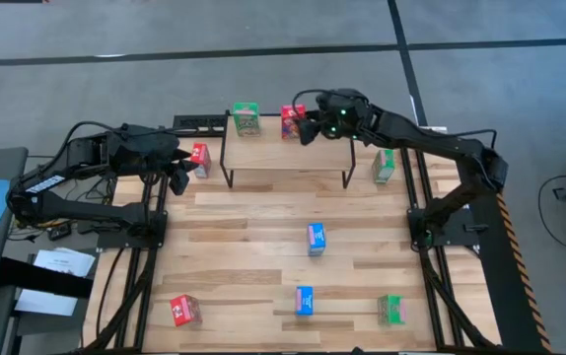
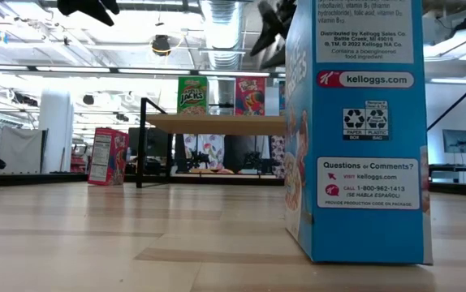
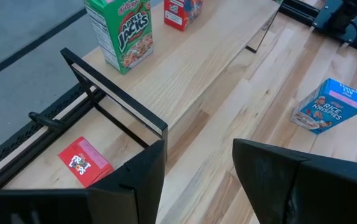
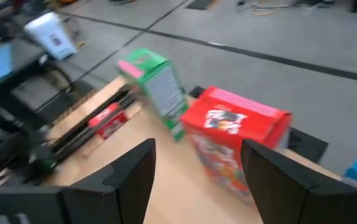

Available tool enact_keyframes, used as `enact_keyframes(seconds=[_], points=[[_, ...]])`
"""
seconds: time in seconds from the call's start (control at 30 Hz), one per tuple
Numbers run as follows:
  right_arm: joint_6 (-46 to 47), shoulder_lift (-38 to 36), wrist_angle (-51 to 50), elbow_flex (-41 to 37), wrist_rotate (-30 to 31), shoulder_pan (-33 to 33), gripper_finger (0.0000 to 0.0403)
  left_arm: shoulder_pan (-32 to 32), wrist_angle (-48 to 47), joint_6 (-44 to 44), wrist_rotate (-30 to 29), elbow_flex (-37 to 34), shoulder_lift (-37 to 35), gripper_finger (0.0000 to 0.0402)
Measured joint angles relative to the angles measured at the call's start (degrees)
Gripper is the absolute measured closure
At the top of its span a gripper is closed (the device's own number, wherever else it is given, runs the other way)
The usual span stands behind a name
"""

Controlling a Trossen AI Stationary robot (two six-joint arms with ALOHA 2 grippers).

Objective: Stack cereal on shelf
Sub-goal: Put the top red cereal box on the shelf aligned with the other red cereal box

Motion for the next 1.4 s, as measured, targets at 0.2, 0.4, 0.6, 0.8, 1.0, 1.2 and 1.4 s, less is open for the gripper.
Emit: enact_keyframes(seconds=[0.2,0.4,0.6,0.8,1.0,1.2,1.4], points=[[-0.26,-4.47,-1.27,0.0,-2.26,1.44,0.0143,0.01,-1.83,0.0,0.02,0.0,0.0,0.0226],[-0.26,-7.82,-4.81,0.0,-2.3,3.92,0.0143,0.0,-3.45,-0.37,0.36,0.0,-0.07,0.0226],[-0.26,-9.45,-8.99,0.0,-2.3,7.56,0.0143,0.01,-4.77,-1.81,0.6,0.0,-0.17,0.0226],[3.29,-9.55,-13.55,0.0,-2.53,11.67,0.0143,0.01,-5.53,-1.86,0.93,-0.02,-0.17,0.0226],[8.42,-9.55,-16.62,0.0,-2.5,16.18,0.0143,-1.24,-6.09,-1.49,5.87,0.0,-0.17,0.0226],[11.72,-9.14,-17.0,0.0,-2.13,20.3,0.0143,-5.02,-8.09,-2.21,9.5,-0.01,-0.17,0.0226],[12.94,-9.14,-16.96,-0.04,-2.02,22.65,0.0143,-6.42,-8.1,-5.97,12.37,0.0,-0.17,0.0226]])
